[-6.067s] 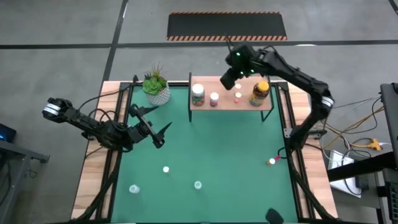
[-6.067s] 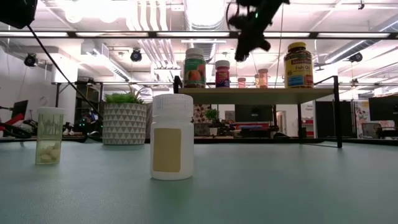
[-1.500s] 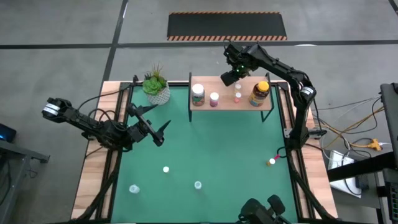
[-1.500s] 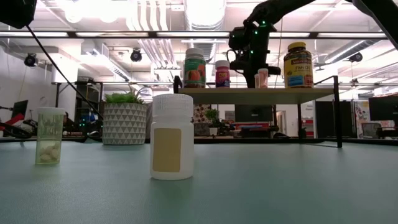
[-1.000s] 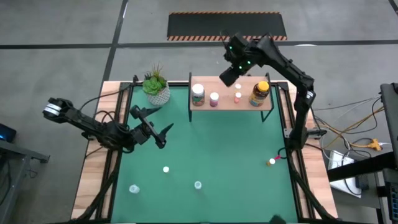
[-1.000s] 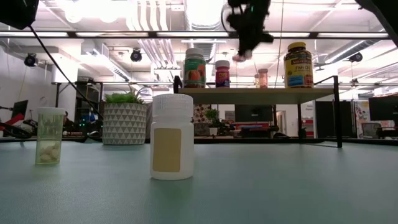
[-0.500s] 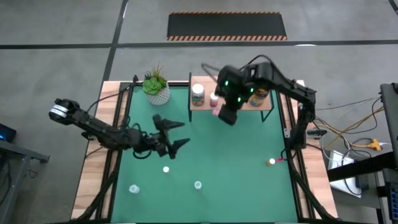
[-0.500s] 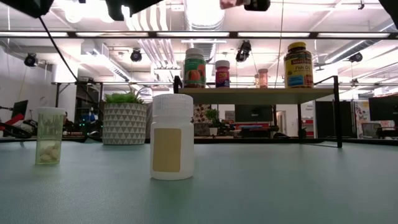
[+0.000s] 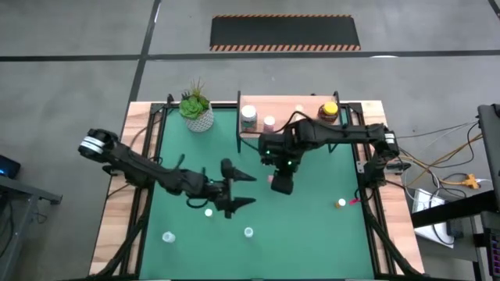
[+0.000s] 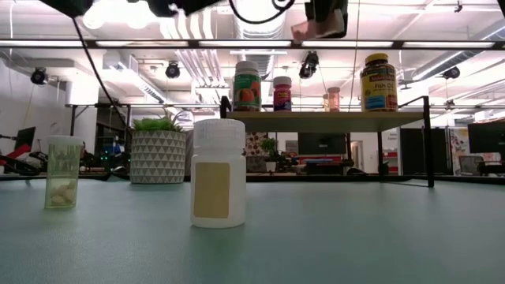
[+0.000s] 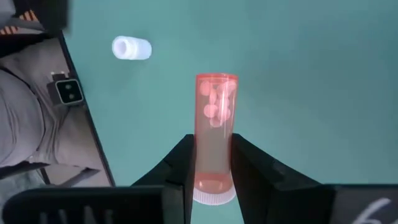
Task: Pick and place medicine bottles onto shelf by color
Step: Adjust the small pink medicine bottle on the shelf
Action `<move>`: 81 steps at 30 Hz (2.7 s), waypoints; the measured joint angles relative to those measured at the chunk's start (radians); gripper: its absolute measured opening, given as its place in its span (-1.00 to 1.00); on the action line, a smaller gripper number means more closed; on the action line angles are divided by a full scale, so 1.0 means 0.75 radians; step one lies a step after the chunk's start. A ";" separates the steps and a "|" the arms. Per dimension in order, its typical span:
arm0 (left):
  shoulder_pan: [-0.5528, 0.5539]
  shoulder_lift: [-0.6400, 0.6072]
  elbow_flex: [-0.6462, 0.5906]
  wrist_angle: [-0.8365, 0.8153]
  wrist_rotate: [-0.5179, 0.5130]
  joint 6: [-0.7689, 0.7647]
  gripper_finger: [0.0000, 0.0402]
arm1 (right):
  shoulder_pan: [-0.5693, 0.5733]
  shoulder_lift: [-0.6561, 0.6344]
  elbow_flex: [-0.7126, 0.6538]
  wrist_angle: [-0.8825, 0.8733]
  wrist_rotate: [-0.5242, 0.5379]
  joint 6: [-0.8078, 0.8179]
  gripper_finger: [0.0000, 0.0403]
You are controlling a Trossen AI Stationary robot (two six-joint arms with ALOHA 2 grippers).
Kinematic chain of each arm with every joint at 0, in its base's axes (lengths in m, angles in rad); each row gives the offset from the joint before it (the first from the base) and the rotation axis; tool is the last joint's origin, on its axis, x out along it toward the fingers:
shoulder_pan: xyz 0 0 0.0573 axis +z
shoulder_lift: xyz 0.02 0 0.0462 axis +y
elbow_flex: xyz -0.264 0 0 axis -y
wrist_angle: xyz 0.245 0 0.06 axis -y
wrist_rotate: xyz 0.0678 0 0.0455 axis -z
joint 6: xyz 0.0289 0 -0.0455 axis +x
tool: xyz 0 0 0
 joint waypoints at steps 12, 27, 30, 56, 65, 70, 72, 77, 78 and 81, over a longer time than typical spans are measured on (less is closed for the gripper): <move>0.024 0.338 0.045 0.340 -0.106 -0.028 0.70 | 0.021 -0.007 -0.147 0.222 -0.141 0.030 -0.62; 0.081 0.352 0.046 0.382 0.092 -0.131 0.55 | 0.021 -0.009 -0.133 0.241 -0.145 0.049 -0.63; 0.084 0.352 0.046 0.382 0.090 -0.132 0.44 | 0.021 -0.009 -0.133 0.246 -0.144 0.051 -0.62; 0.108 0.352 0.037 0.345 0.084 -0.132 -0.51 | 0.024 -0.009 -0.134 0.255 -0.145 0.027 -0.60; 0.107 0.352 0.012 0.357 0.085 -0.132 -0.60 | 0.026 -0.012 -0.134 0.260 -0.133 -0.033 -0.30; 0.107 0.352 -0.045 0.464 0.080 -0.163 -0.60 | 0.026 -0.065 -0.136 0.230 -0.115 -0.184 -0.08; 0.106 0.352 -0.065 0.516 0.079 -0.178 -0.60 | 0.027 -0.114 -0.142 0.257 -0.034 -0.258 -0.02; 0.089 0.350 -0.142 0.707 0.075 -0.202 -0.60 | 0.063 -0.295 -0.275 0.536 0.126 -0.374 0.05; 0.085 0.346 -0.163 0.748 0.075 -0.203 -0.60 | 0.080 -0.340 -0.326 0.628 0.148 -0.397 0.05; 0.077 0.338 -0.211 0.906 0.075 -0.203 -0.60 | 0.139 -0.489 -0.531 0.936 0.247 -0.496 0.05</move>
